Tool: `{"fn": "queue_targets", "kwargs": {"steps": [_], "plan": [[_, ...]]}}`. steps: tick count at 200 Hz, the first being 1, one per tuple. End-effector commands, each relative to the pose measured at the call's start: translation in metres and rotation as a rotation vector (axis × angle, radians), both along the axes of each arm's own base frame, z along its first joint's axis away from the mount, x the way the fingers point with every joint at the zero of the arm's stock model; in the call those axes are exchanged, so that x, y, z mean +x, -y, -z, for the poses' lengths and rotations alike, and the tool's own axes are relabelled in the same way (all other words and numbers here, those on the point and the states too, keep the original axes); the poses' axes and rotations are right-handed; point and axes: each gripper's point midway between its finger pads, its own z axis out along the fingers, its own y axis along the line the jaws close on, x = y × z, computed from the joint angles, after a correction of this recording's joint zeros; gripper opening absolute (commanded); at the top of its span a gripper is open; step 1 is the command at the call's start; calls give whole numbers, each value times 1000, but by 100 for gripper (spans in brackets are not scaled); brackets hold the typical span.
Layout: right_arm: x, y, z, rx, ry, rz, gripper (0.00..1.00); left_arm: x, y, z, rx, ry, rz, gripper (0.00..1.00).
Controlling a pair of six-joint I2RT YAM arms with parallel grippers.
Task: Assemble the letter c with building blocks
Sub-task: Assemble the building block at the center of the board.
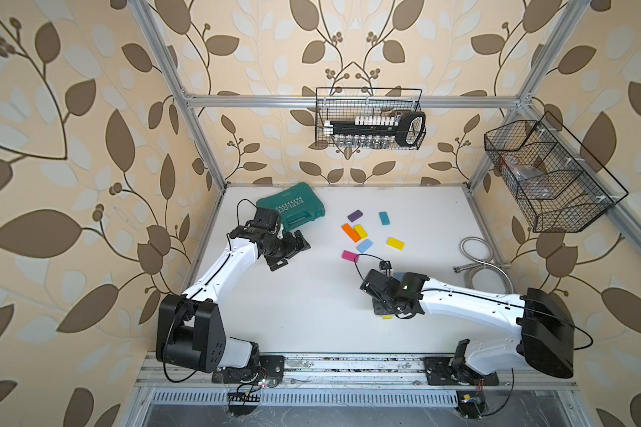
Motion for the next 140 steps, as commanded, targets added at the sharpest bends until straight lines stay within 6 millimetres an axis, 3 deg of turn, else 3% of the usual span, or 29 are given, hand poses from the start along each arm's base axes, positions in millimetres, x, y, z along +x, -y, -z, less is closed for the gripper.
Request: {"fn": "queue_targets", "kwargs": {"steps": [1, 47, 140], "plan": [[4, 4, 10, -31, 23, 60, 7, -8, -2, -5, 17, 15, -4, 99], [-2, 2, 34, -34, -25, 66, 8, -9, -3, -2, 24, 9, -8, 99], [5, 2, 44, -43, -56, 73, 17, -6, -2, -2, 17, 11, -13, 99]]}}
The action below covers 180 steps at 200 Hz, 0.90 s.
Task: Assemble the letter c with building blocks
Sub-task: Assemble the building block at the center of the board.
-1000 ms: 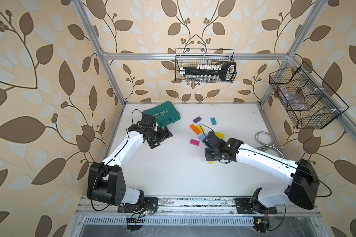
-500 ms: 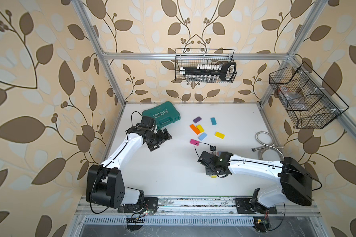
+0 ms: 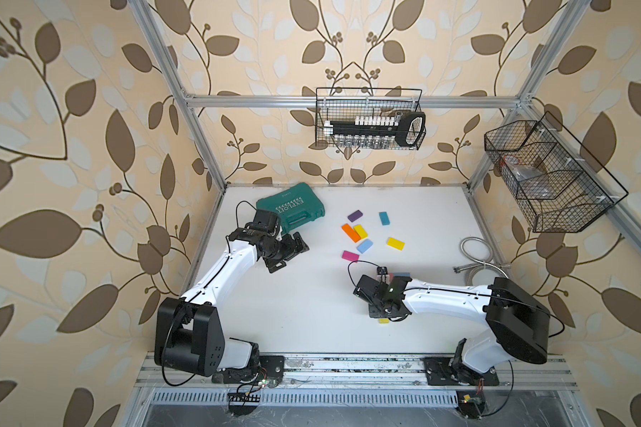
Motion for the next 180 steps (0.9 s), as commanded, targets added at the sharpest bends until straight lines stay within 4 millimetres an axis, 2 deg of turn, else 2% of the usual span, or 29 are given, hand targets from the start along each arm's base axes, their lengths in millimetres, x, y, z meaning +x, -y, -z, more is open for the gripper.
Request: {"fn": "queue_targets", "kwargs": {"steps": [1, 35, 44, 54, 66, 121, 180], "plan": [[3, 1, 3, -1, -10, 8, 17, -3, 2, -4, 0, 10, -1, 99], [5, 2, 8, 18, -28, 16, 24, -3, 2, -4, 1, 11, 1, 99], [6, 3, 8, 19, -27, 16, 30, -3, 2, -3, 1, 9, -1, 99], [6, 1, 8, 21, -26, 11, 42, -2, 2, -4, -1, 11, -2, 99], [6, 0, 8, 24, -27, 9, 45, -2, 2, -4, -1, 11, -3, 99], [2, 2, 2, 44, -23, 21, 43, -4, 3, -12, -8, 30, -1, 99], [-5, 6, 7, 41, -43, 21, 36, -6, 2, -4, -4, 15, 2, 99]]}}
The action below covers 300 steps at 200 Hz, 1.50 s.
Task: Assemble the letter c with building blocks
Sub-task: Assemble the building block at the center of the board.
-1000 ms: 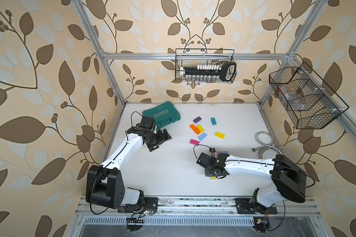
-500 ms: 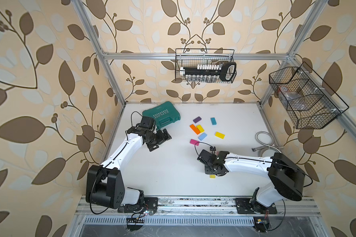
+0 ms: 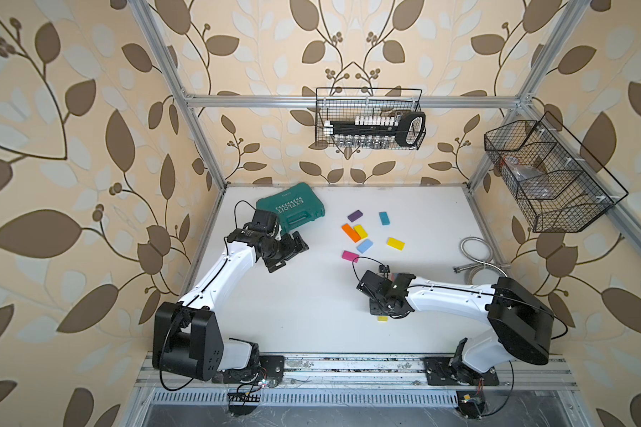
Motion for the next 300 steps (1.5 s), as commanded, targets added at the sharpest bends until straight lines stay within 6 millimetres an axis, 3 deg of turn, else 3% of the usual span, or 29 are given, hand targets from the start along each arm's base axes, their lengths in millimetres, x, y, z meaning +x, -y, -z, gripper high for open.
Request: {"fn": "queue_targets", "kwargs": {"steps": [1, 63, 300], "plan": [[-9, 6, 6, -15, -27, 0, 36, -5, 3, 1, -3, -4, 4, 99], [-3, -1, 8, -24, -27, -19, 23, -1, 3, 1, -1, -5, 6, 99], [16, 18, 11, -78, -16, 6, 23, 1, 3, -1, 0, -3, 3, 99]]}}
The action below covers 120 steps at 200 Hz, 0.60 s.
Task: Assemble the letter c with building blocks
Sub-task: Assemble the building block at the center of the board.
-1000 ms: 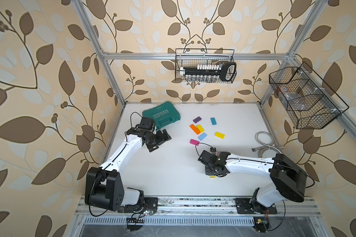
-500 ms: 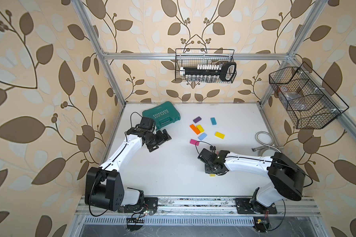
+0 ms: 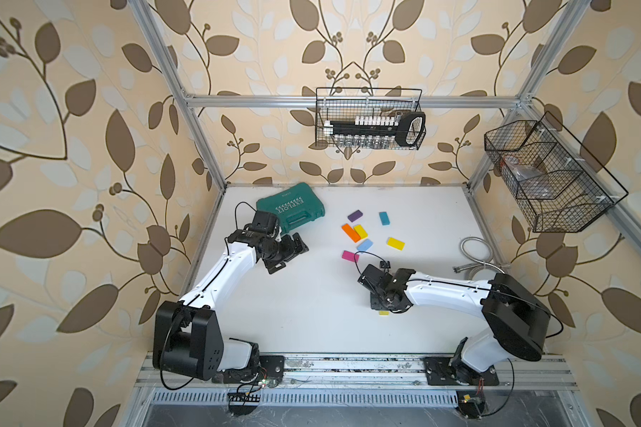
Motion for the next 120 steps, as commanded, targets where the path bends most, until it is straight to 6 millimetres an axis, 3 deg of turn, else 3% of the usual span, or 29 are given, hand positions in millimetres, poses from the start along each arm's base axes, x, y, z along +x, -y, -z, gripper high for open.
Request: {"fn": "queue_targets", "kwargs": {"steps": [1, 120], "plan": [[-1, 11, 9, -62, -20, -2, 23, 3, 4, -5, -2, 9, 3, 99], [9, 14, 8, -76, -19, -9, 25, 6, 5, -8, -4, 12, 5, 99]]}}
